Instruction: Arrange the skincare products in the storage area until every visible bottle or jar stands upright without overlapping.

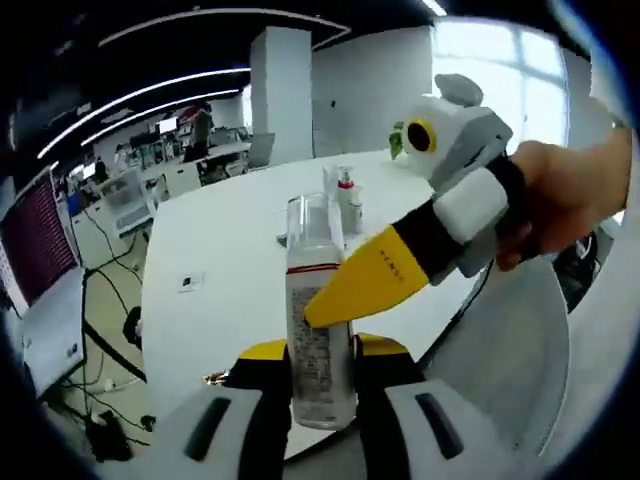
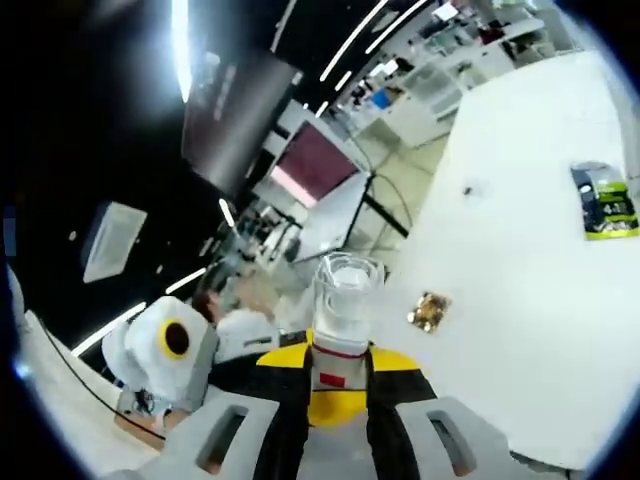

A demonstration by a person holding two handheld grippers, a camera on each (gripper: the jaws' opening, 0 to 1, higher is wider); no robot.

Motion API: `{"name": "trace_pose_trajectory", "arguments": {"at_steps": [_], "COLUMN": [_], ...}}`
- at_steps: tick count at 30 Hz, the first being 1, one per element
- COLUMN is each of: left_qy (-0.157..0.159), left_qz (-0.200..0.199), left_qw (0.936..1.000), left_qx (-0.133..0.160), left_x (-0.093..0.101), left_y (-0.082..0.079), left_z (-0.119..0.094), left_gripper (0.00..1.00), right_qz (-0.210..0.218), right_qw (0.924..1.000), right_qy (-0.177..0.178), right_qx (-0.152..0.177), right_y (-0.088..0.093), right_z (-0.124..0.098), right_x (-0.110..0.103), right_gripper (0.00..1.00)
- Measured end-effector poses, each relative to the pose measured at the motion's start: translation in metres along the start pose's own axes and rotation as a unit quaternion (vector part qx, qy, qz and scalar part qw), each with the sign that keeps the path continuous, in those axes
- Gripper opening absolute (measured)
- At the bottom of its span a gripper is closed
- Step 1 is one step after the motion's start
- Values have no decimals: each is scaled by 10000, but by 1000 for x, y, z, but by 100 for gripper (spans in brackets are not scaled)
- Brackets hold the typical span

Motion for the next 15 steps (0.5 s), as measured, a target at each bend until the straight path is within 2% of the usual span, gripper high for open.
{"name": "trace_pose_trajectory", "arguments": {"at_steps": [3,6,9,11,13,15], "left_qy": [-86,-215,-123,69,107,84], "left_qz": [43,230,190,86,38,-5], "left_qw": [10000,9995,9996,9994,9994,9993], "left_qx": [3,35,171,318,341,353], "left_x": [1,1,-1,-1,-5,-11], "left_y": [4,4,7,13,18,23], "left_z": [-1,-2,1,6,7,8], "left_gripper": [19,19,19,20,20,27], "right_qz": [304,150,-58,-168,-386,-570], "right_qw": [9995,9999,10000,9997,9989,9978], "right_qy": [-41,38,14,70,114,174], "right_qx": [12,23,-1,-159,-225,-283], "right_y": [3,4,3,4,3,1], "right_z": [3,3,2,3,4,4], "right_x": [3,5,6,11,12,13], "right_gripper": [20,14,13,13,13,13]}}
Point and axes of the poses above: the point that each gripper's makers call its tool centre point, and the gripper's own axes: z roughly forward along the fingers, x roughly to its right, y roughly out of its underside, the point moved 7 cm from there along -z, roughly backward along the fingers, and after that the axes turned 4 degrees about -z, right-handed, at the moved point
